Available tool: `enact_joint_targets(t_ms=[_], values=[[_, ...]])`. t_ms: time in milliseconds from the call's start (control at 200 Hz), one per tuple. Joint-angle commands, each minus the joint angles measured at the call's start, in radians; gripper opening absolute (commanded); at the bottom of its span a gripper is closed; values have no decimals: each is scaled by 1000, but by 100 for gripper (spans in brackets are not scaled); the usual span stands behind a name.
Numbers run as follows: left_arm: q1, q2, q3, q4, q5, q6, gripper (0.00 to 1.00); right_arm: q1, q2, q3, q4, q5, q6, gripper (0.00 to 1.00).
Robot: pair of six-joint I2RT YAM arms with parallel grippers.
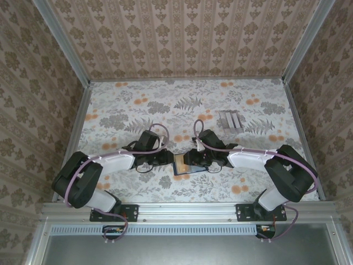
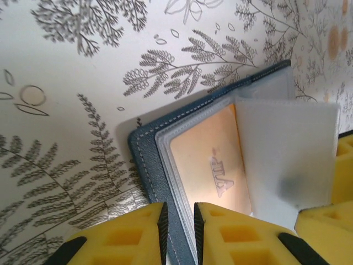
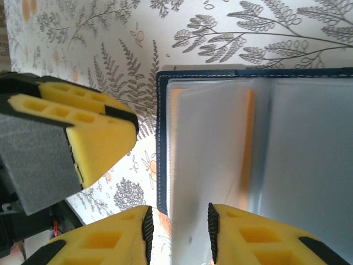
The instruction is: Put the credit cards into the card holder
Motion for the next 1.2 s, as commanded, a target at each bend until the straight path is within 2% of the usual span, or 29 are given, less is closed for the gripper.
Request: enact_joint_targets(t_ms=[0, 265, 490, 655, 820, 955, 1050, 1115, 1195], values=[[14, -17, -17, 1, 20, -5, 24, 5, 14, 28, 38, -41, 6, 34], [34, -6, -19, 9, 30, -2, 24, 5, 42, 40, 57, -66, 8, 35], [42, -20, -20, 16, 36, 6, 28, 1, -5, 28, 16, -21, -27, 35], [16, -26, 26, -71, -13, 56, 29, -34, -125, 94, -231, 228, -152, 35], [-19, -64, 63, -122, -75, 85, 29, -140, -227, 197, -455, 510, -300, 39], [-27, -107, 78, -161, -140, 104, 34, -257, -223, 298, -575, 592, -426, 41], [-29, -113, 108, -202, -165, 122, 41, -280, -184, 357, -650, 743, -475, 42], [-44, -134, 122, -235, -217, 126, 47, -298, -115, 406, -696, 799, -511, 55], [-60, -164, 122, -259, -283, 125, 50, -327, -37, 466, -724, 814, -545, 64]])
